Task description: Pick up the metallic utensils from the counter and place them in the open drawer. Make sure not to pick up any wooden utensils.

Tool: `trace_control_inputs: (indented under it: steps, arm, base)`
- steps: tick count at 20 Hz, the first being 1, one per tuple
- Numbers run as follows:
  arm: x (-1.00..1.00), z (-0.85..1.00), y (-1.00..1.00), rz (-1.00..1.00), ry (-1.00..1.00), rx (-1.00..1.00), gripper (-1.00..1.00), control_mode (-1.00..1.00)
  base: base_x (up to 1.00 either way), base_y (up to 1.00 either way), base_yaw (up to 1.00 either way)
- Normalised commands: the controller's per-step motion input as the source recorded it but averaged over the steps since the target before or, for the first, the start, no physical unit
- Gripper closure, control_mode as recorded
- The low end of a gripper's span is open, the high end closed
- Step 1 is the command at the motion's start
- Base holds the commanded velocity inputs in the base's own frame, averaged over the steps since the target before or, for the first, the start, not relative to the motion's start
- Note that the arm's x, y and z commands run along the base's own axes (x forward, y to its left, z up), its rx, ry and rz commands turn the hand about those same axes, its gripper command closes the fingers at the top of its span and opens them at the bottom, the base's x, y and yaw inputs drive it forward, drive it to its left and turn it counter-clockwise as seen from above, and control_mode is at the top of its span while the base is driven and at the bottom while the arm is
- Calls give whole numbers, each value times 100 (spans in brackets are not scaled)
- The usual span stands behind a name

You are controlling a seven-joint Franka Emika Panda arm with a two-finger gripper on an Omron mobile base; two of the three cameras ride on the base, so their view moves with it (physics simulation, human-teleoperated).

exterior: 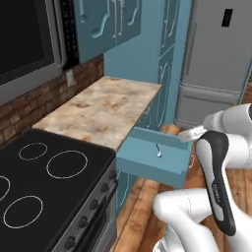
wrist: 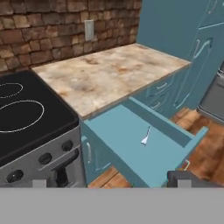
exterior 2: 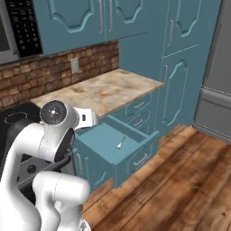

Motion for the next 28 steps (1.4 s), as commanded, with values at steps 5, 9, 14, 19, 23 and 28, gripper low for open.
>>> trace_control_inputs:
  steps: [5, 9, 14, 19, 23, 28]
  arm:
    - [0, 0, 0, 0, 0, 0, -100, 100]
    - [0, 0, 0, 0, 0, 0, -100, 100]
    - [0, 0, 0, 0, 0, 0, -100, 100]
    - [0, 0, 0, 0, 0, 0, -100, 100]
    - [0, 0, 0, 0, 0, 0, -100, 100]
    - [0, 0, 0, 0, 0, 0, -100, 100]
  base:
    - [-100, -64, 0]
    - [-100, -66, 0]
    - [-100, -33, 3]
    - [-100, 6, 38]
    - [-84, 0, 68]
    - [-88, 2, 67]
